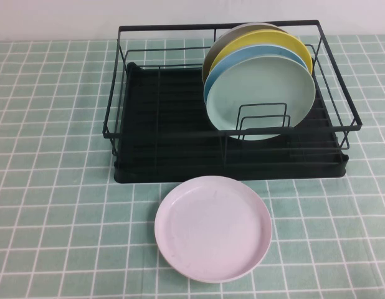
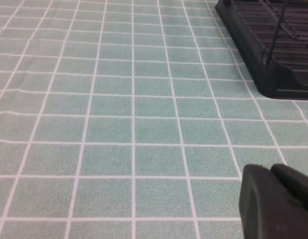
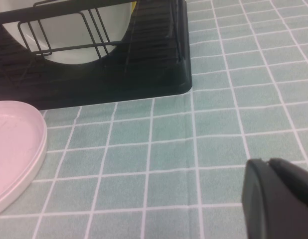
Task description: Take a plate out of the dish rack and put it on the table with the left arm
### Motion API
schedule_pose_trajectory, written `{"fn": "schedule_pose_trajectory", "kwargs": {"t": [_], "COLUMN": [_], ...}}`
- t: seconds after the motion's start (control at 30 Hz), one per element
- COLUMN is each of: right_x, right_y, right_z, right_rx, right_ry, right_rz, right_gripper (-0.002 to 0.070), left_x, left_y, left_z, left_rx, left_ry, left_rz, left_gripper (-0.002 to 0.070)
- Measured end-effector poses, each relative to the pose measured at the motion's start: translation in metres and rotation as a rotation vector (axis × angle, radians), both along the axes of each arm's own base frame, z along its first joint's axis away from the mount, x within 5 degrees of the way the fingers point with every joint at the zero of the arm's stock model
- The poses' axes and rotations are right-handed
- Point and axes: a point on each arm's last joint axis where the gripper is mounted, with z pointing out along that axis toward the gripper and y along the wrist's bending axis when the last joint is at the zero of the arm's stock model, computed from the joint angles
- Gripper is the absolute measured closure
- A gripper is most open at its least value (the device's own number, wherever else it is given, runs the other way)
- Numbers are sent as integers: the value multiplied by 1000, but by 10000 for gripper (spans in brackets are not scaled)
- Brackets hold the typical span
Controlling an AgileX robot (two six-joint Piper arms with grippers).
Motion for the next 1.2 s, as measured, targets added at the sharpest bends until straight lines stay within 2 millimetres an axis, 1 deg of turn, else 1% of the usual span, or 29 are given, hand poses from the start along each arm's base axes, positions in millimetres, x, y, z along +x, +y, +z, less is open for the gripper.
{"fn": "schedule_pose_trajectory", "kwargs": {"t": [0.37, 0.63, 0.73, 0.9, 0.97, 1.07, 1.2], "right_x": [0, 0, 0, 0, 0, 0, 0], "right_y": [0, 0, 0, 0, 0, 0, 0], "right_z": [0, 0, 0, 0, 0, 0, 0], "right_rx": [0, 0, 0, 0, 0, 0, 0], "right_ry": [0, 0, 0, 0, 0, 0, 0], "right_rz": [0, 0, 0, 0, 0, 0, 0], "right_gripper": [694, 694, 694, 694, 694, 694, 694], "left_x": [0, 2, 3, 4, 4, 4, 4], "left_y": [0, -1, -2, -3, -2, 0, 2], "left_z": [0, 7, 12, 23, 26, 30, 33], "left_rx": [-7, -48, -151, -530, -637, -708, -746], "left_ry": [-3, -84, -133, -206, -229, -257, -301], "left_rz": [0, 2, 8, 51, 67, 81, 94], "left_gripper": [679, 679, 679, 679, 679, 679, 679]}}
